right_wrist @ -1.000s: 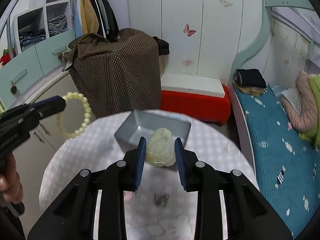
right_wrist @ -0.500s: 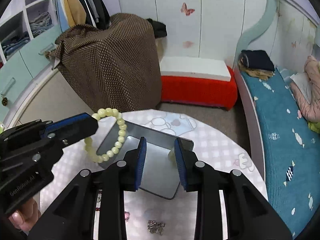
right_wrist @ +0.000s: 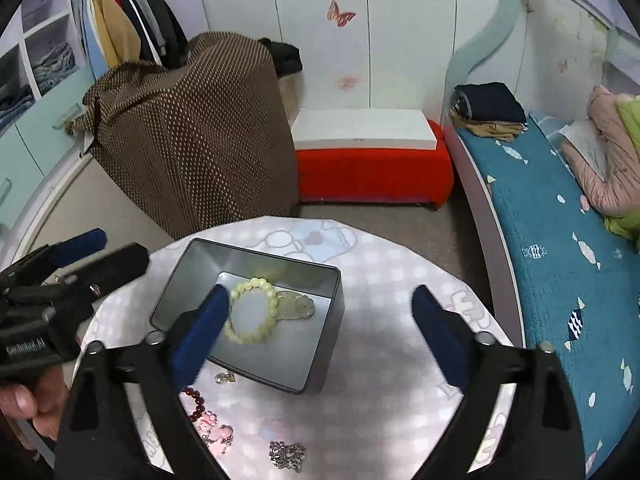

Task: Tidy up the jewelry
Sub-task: 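Lift both open tools away from the grey tin, then grasp the dark red bead bracelet with the left tool while the right tool grasps the silver chain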

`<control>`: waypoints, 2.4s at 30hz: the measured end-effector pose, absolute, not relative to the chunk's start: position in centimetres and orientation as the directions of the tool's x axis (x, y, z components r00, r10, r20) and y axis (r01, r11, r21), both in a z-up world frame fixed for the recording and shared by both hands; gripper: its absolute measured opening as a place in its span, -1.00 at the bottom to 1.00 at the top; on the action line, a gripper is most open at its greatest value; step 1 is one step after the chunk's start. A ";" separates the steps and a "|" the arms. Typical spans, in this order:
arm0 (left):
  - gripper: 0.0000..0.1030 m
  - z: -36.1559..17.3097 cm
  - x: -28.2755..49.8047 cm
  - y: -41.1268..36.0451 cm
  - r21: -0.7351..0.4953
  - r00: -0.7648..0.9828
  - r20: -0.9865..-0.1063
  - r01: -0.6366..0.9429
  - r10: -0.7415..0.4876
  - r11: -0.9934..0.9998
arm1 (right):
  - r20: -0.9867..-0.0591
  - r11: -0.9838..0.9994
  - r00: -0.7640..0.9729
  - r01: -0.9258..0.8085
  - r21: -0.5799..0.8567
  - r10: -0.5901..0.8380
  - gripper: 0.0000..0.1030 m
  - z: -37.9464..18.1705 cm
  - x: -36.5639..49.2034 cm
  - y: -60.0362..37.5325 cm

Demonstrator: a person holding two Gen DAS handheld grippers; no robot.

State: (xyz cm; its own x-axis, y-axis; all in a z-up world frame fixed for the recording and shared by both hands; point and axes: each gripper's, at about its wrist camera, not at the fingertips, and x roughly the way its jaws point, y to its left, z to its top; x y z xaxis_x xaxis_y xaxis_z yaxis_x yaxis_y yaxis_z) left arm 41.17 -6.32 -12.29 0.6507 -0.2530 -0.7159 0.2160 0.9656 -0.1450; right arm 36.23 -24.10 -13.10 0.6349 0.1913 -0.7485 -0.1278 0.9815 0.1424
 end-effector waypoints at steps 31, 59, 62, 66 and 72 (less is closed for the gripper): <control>0.89 -5.9 22.9 -1.7 0.004 0.872 -0.486 0.065 -0.055 0.998 | -0.517 0.977 0.832 -0.127 0.173 0.200 0.85 -5.6 21.2 -24.3; 0.88 -20.2 24.8 -0.5 0.040 0.719 -0.694 0.075 -0.027 0.996 | -0.634 0.988 0.759 -0.087 0.127 0.149 0.85 -12.9 18.4 -24.4; 0.88 -21.7 26.6 -0.8 0.047 0.683 -0.730 0.072 -0.015 0.996 | -0.651 0.988 0.745 -0.084 0.128 0.148 0.85 -13.5 18.8 -24.3; 0.87 -23.4 28.5 -1.1 0.065 0.640 -0.768 0.081 -0.002 0.995 | -0.668 0.987 0.728 -0.084 0.136 0.154 0.85 -14.2 19.2 -24.5; 0.38 -24.9 30.4 -1.4 0.020 0.583 -0.811 0.102 -0.043 0.995 | -0.701 0.987 0.696 -0.081 0.138 0.155 0.85 -15.6 20.3 -24.5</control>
